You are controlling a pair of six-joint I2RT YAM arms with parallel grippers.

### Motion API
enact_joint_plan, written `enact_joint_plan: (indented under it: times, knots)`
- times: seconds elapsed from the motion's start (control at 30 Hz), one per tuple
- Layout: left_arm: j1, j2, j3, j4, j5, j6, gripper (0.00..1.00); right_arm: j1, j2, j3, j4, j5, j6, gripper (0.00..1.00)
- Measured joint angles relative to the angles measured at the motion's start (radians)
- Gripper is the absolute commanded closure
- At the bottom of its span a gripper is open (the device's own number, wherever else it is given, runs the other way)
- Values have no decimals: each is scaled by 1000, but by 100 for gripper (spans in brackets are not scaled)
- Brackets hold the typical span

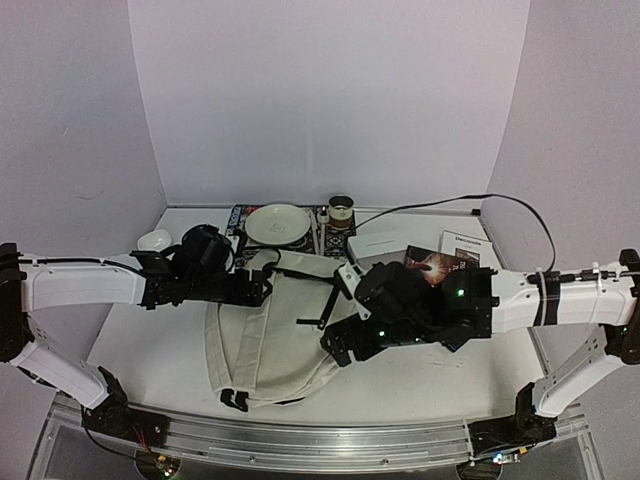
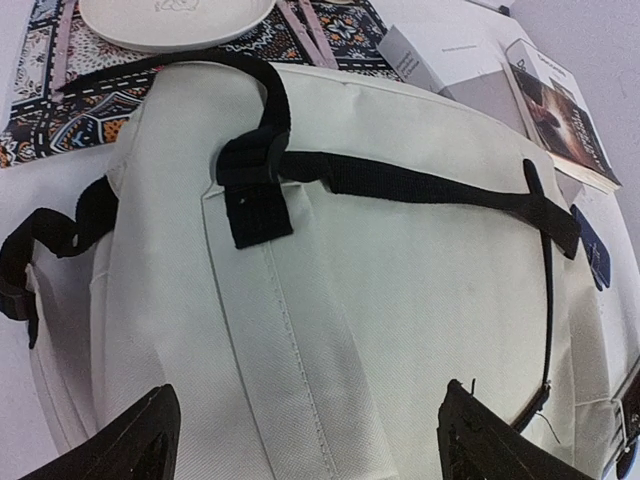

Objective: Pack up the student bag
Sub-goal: Rotate the student bag at the corner of the board, then adjust the student bag at the corner of the board.

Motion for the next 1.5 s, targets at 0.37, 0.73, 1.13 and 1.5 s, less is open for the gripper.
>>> enact_joint_plan:
  times: [0.37, 0.73, 1.13, 1.5]
  knots:
    - [-1, 76, 6, -1, 79, -45, 14, -134, 36, -13, 12, 0, -95, 16]
    - [0, 100, 48, -44, 43, 0, 17, 28, 397, 64, 184, -122, -69, 19]
    - [16, 126, 71, -97, -5, 44, 18, 59, 259, 78, 246, -27, -162, 7]
    - [14, 219, 134, -164, -96, 55, 19, -43, 17, -76, 230, 132, -203, 6]
